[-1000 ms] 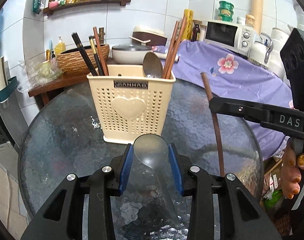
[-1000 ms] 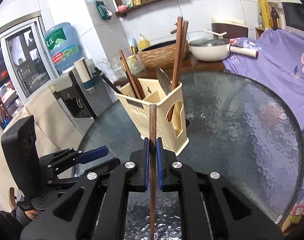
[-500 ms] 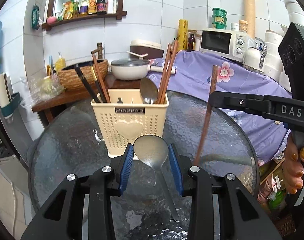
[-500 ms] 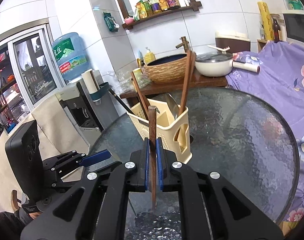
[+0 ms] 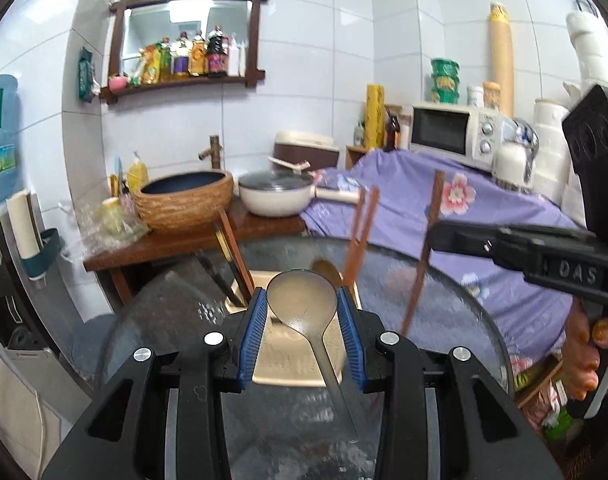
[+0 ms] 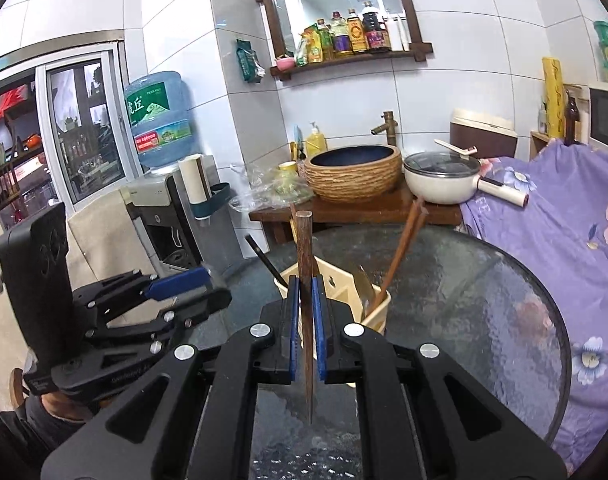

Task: Organize utensils
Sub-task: 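Lower the clear spoon and wooden chopstick into the basket with both tools, then open both tools to release the spoon and chopstick in the basket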

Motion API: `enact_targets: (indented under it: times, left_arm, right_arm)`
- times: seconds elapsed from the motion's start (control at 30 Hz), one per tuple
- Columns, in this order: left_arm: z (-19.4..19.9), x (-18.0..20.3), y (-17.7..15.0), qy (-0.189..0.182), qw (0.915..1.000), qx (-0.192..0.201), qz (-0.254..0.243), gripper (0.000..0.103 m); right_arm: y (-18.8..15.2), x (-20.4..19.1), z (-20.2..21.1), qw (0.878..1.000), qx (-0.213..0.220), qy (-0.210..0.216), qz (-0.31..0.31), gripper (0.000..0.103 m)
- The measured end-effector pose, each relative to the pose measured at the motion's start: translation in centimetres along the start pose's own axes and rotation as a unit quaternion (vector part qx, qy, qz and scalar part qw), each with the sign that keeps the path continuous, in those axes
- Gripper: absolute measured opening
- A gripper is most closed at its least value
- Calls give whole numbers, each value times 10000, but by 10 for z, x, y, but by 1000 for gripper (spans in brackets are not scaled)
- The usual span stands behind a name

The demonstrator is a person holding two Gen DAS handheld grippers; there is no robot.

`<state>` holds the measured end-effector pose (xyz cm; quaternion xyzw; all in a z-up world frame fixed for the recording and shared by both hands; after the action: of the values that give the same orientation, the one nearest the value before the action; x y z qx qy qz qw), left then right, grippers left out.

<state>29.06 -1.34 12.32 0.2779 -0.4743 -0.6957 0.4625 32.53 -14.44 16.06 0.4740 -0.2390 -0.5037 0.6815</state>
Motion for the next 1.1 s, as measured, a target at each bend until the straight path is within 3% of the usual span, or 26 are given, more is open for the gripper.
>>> enact_targets:
  times: [0.27,0.53,0.83,1.1]
  left_arm:
    - [-10,-35,59,299,9978,441,388,35]
    - [-33,-47,98,652,9944,714,417,35]
    - [-81,-52,77,1220,9908,558,184,35]
    - [-113,-51,37,1317,9910,227,79,35]
  right_arm:
    - [58,-2,1,9995,309,-52,35,7]
    - [103,-2,-6,9969,698,-348,75,7]
    - [86,12,-46,9958,606,-691,20,8]
    - [47,21,-80,9971,220,-732,-51,8]
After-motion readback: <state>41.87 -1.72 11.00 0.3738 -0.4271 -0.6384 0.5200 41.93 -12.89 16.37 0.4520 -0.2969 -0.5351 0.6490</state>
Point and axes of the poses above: each gripper's, at about its wrist camera, not at the fingertips, and z roughly against the way its jaws point, x to its right, y to its top, the point moved 5 cm from there along -z, roughly the way its jaws point, and after that the axes turned 7 degrees about -y, right-handed, at the moved point
